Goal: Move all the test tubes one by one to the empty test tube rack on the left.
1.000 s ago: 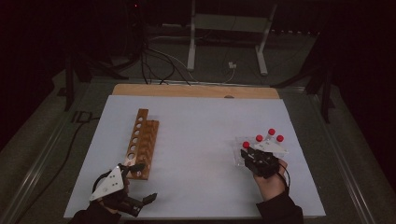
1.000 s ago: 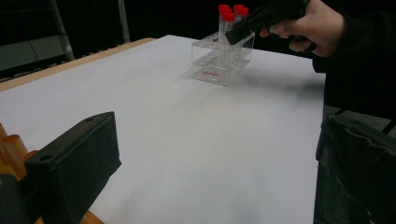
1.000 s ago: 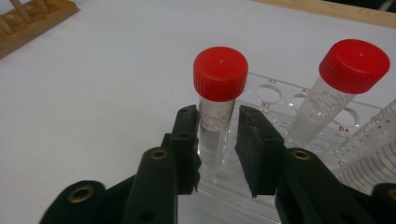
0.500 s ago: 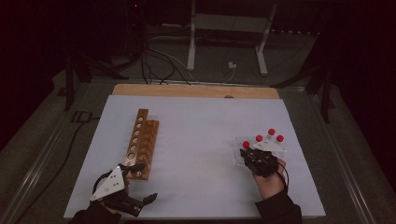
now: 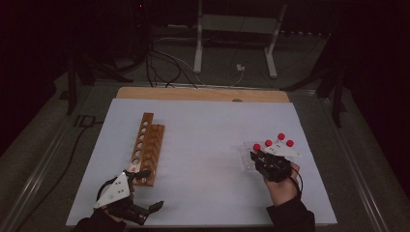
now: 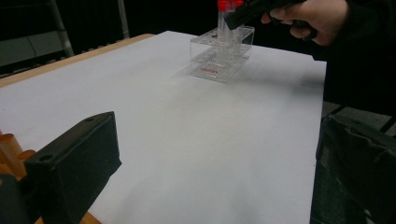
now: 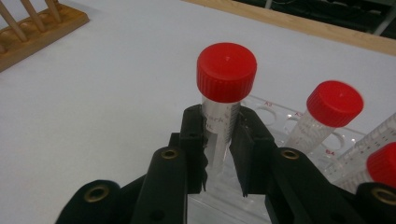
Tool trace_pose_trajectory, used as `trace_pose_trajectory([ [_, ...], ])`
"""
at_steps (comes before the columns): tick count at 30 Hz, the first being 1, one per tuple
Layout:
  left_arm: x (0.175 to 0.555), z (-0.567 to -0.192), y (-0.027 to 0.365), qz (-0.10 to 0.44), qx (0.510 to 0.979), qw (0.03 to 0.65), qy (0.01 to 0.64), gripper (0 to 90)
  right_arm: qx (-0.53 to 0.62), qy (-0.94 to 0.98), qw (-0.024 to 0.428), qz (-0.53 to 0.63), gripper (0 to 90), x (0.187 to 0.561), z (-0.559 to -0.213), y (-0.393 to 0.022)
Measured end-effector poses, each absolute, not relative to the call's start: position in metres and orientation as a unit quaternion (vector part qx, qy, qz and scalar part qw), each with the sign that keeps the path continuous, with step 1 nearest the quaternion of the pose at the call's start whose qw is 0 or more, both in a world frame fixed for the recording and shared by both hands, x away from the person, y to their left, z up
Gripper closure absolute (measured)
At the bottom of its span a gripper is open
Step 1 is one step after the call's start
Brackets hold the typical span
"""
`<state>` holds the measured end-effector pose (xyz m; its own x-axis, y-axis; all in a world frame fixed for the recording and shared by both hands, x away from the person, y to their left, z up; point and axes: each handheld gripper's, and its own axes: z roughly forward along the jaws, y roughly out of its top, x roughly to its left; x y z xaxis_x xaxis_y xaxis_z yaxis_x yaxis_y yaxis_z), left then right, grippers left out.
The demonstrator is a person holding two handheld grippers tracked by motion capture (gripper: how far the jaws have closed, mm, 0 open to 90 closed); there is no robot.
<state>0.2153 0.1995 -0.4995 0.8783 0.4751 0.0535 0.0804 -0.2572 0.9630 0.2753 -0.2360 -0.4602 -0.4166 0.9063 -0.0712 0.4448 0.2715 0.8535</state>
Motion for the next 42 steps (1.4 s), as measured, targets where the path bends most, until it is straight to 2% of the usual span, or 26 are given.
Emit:
trace_pose_trajectory([
  [20,0.216,-0.496,0.196,0.17,0.778,0.58,0.174,0.4,0.425,0.725,0.316,0.44,74.6,0.255,-0.421,-0.237],
  [26,0.215,-0.492,0.192,0.175,0.772,0.586,0.173,0.4,0.401,0.742,0.3,0.446,74.6,0.25,-0.418,-0.221],
  [42,0.218,-0.472,0.169,0.132,0.785,0.58,0.171,0.4,0.358,0.787,0.242,0.44,74.5,0.247,-0.443,-0.189],
])
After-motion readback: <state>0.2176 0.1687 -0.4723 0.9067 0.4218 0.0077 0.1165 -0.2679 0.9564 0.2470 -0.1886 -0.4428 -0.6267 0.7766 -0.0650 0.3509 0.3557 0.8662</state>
